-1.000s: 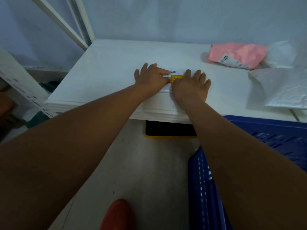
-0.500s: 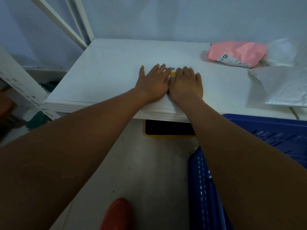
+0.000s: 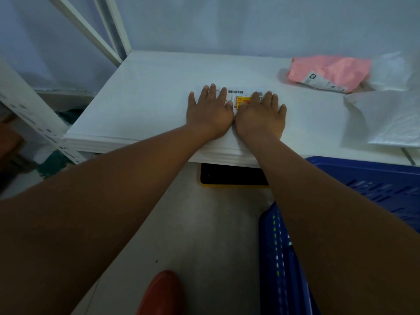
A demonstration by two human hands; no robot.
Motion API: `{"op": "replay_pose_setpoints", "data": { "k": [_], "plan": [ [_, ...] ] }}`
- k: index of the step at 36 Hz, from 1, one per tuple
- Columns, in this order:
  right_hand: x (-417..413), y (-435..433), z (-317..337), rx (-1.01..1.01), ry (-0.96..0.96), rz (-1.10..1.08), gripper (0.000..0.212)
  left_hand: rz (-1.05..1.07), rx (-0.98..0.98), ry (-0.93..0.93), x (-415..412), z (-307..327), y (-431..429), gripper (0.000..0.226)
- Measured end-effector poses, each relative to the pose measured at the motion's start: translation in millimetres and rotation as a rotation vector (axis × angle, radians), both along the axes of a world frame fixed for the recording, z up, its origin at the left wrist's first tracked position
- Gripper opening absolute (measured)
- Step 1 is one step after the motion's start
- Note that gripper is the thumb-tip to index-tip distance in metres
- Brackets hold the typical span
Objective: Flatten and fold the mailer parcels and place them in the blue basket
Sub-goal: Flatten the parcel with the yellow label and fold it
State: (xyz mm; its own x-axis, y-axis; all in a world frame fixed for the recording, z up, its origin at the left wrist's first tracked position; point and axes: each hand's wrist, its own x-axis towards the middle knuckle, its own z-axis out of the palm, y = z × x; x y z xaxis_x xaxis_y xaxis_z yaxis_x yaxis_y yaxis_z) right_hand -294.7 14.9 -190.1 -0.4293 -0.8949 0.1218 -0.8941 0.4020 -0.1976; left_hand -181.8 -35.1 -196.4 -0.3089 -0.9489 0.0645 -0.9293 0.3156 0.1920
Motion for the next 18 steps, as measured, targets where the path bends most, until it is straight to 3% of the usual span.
{"op": "replay_pose_setpoints", "data": {
  "k": [12, 18],
  "plan": [
    [-1.0, 2.7, 6.6, 0.097, 0.004, 0.044, 0.066, -0.016, 0.007, 0.003, 0.2, -1.4, -1.0, 0.059],
    [-3.2, 2.8, 2.1, -0.004, 0.019, 0.041, 0.06, -0.026, 0.003, 0.007, 1.5, 0.2, 0.4, 0.058]
  ]
}}
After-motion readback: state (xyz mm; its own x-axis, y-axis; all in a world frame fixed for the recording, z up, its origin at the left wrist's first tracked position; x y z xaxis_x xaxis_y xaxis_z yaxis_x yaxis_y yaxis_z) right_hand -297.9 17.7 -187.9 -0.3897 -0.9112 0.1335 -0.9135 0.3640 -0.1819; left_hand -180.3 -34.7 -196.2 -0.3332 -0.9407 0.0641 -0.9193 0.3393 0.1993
